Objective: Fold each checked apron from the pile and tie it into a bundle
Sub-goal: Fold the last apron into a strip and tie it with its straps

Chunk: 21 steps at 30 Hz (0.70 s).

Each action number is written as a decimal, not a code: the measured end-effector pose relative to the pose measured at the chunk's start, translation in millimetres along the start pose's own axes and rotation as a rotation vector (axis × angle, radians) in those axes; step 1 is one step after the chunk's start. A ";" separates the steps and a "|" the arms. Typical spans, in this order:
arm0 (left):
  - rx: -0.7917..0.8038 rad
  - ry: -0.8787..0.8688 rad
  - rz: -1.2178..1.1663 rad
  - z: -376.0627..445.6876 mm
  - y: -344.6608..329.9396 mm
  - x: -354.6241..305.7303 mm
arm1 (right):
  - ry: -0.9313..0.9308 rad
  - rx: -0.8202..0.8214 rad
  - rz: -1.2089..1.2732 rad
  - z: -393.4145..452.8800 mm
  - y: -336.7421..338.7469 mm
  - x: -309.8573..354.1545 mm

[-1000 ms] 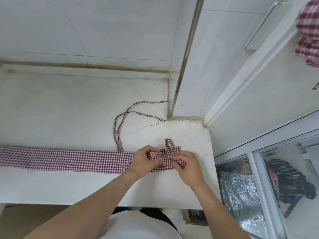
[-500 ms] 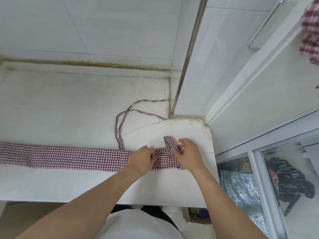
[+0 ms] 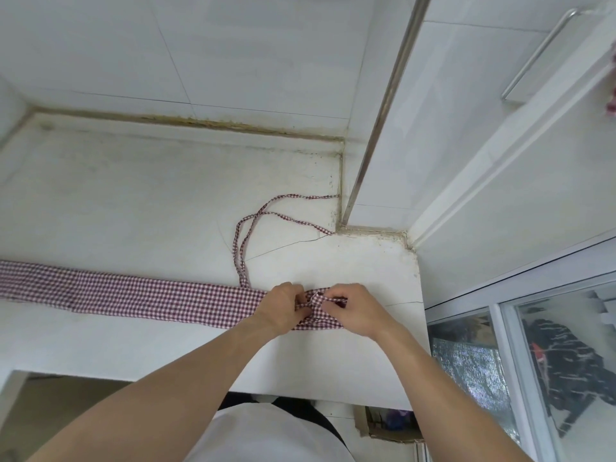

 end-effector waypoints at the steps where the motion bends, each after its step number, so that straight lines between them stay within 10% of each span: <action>1: -0.001 0.003 0.007 0.0 -0.9 0.1 | 0.012 -0.034 -0.006 0.1 -2.9 -4.4; 14: -0.002 -0.008 -0.086 -7.2 -6.6 -6.8 | 0.466 -0.358 -0.426 -21.7 -42.9 -18.1; 21: -0.124 -0.083 -0.054 -7.9 -11.0 -6.7 | 0.337 -0.413 -0.227 -38.5 -8.7 -53.4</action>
Point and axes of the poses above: each hand's wrist, its own z-axis towards the middle knuckle, its own y-axis out of the back of the hand, x = y × z, the point moved 3 cm from there along z, towards the middle knuckle, and after that the axes turned 4 degrees about -x, right-handed, at the moved point
